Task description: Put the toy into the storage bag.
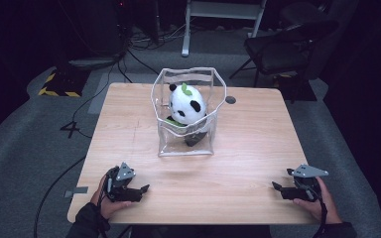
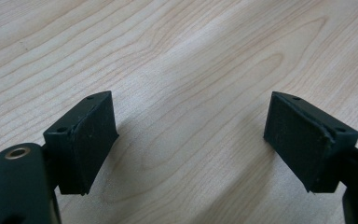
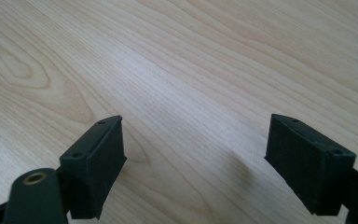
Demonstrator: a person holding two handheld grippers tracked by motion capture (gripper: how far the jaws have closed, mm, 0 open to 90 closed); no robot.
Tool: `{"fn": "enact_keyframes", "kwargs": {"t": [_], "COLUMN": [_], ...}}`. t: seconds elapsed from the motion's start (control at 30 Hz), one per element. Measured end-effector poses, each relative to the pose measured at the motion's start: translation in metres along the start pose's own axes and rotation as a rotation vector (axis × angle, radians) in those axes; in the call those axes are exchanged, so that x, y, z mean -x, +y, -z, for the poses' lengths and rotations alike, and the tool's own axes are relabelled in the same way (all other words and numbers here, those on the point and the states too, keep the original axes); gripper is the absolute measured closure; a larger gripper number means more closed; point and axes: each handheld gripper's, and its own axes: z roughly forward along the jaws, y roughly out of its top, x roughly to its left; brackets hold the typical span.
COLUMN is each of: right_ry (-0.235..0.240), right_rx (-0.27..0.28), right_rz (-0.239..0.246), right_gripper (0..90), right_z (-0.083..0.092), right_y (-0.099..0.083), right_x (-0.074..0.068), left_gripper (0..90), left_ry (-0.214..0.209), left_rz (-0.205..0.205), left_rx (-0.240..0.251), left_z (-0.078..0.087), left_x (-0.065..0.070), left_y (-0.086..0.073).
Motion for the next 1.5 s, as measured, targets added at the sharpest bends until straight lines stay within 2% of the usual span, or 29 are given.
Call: {"fn": "enact_keyframes", "kwargs": {"t": [0.1, 0.37, 0.43, 0.57, 1.5], "right_ry": [-0.003, 0.008, -0.005, -0.016, -0.023], "right_rx": [0.001, 0.034, 0.041, 0.042, 0.04], "right_rz": [-0.023, -0.135, -0.157, -0.169, -0.174], "right_gripper": [19.4, 18.8, 18.8, 18.8, 18.0], "right_z": [0.001, 0.004, 0.005, 0.006, 0.006], "right_y": [-0.007, -0.022, -0.025, -0.026, -0.026], "right_x": [0.003, 0.015, 0.017, 0.018, 0.017], "left_gripper": [17.1, 17.1, 17.1, 17.0, 16.8], "left_ry": [0.001, 0.0, 0.001, 0.001, -0.003], "left_rz": [-0.001, 0.001, 0.0, 0.001, -0.005], "left_rx": [0.0, -0.001, 0.0, -0.002, -0.003], "left_z": [0.0, 0.0, 0.0, 0.0, 0.0], "left_x": [0.0, 0.0, 0.0, 0.0, -0.001], "left_y": [0.0, 0.0, 0.0, 0.0, 0.001]}}
